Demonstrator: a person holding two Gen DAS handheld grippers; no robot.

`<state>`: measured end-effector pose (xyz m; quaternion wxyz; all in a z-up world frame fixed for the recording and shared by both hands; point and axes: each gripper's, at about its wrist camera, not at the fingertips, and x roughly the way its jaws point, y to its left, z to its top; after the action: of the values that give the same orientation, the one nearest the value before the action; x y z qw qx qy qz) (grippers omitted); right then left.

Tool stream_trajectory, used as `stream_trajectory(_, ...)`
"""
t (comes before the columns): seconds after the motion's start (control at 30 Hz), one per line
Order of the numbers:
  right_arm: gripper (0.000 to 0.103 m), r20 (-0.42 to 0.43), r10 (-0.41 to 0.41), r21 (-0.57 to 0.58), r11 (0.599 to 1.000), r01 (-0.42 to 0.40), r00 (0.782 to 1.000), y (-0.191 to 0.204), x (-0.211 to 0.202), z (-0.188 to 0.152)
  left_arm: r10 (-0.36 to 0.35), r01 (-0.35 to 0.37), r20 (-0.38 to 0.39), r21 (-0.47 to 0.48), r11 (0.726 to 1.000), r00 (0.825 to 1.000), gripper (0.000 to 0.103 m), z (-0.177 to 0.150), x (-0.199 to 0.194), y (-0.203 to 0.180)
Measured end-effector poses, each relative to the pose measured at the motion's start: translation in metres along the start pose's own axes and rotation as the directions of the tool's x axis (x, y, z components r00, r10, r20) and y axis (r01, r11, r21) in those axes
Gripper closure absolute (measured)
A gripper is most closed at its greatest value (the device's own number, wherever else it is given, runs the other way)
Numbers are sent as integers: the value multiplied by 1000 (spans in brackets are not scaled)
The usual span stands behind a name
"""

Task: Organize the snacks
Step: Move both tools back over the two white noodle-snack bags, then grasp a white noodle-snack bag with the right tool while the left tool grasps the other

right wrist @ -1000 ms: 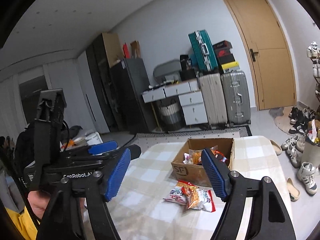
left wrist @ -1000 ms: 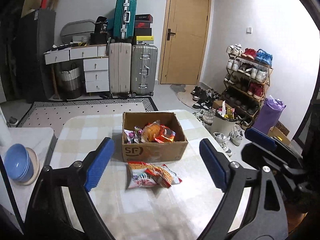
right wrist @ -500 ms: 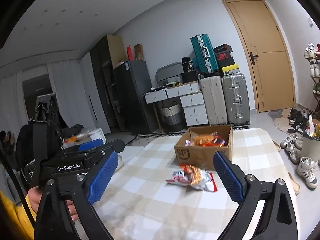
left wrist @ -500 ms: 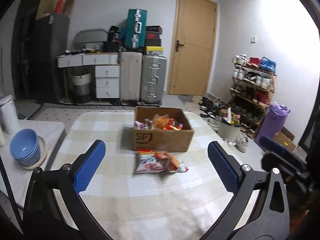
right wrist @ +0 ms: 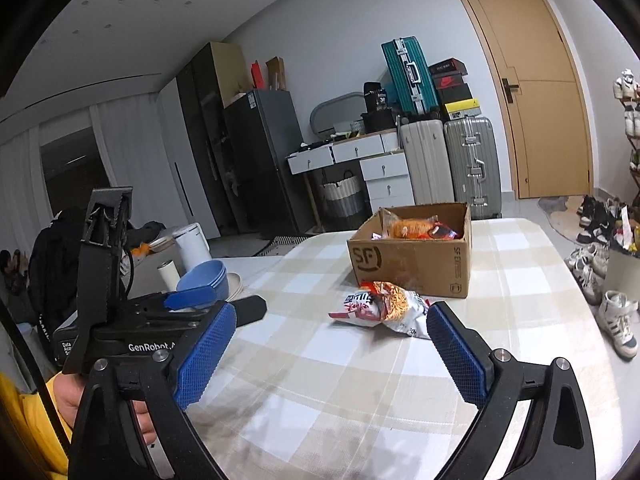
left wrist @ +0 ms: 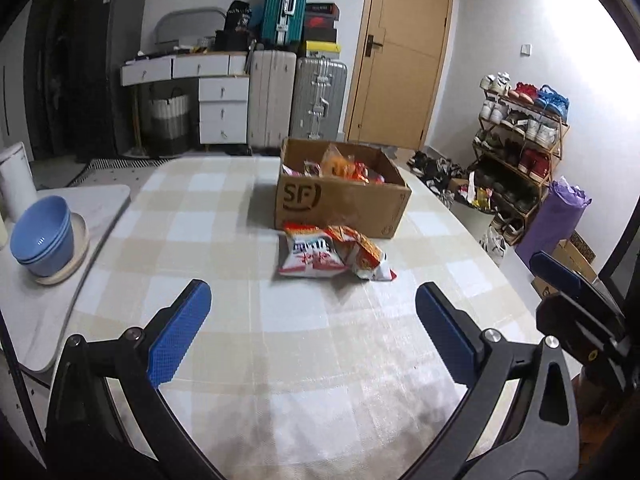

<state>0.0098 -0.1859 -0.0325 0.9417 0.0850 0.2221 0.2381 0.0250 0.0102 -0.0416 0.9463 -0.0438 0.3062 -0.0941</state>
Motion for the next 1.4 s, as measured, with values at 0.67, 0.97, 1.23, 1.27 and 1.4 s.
stream_trajectory(0.67, 5, -133, -73, 36, 996, 78, 988, -34, 63, -6, -49, 36, -135, -97, 995, 990, 1, -15, 79, 19)
stream_trajectory(0.97, 5, -324, -102, -39, 995, 94, 941, -58, 165, -2, -48, 13, -218, -160, 987, 975, 1, -23, 144, 47)
stream_trajectory(1.23, 11, -370, -122, -75, 992, 102, 921, -82, 225, 3, -49, 2, -242, -192, 981, 969, 1, -15, 186, 62)
stream_trajectory(1.27, 14, -376, -109, -55, 994, 95, 920, -87, 229, 3, -51, 1, -245, -198, 980, 968, 1, -15, 187, 64)
stream_trajectory(1.4, 30, -458, -68, 64, 992, 109, 886, -114, 250, -6, -62, 9, -259, -204, 979, 964, 2, -16, 200, 66)
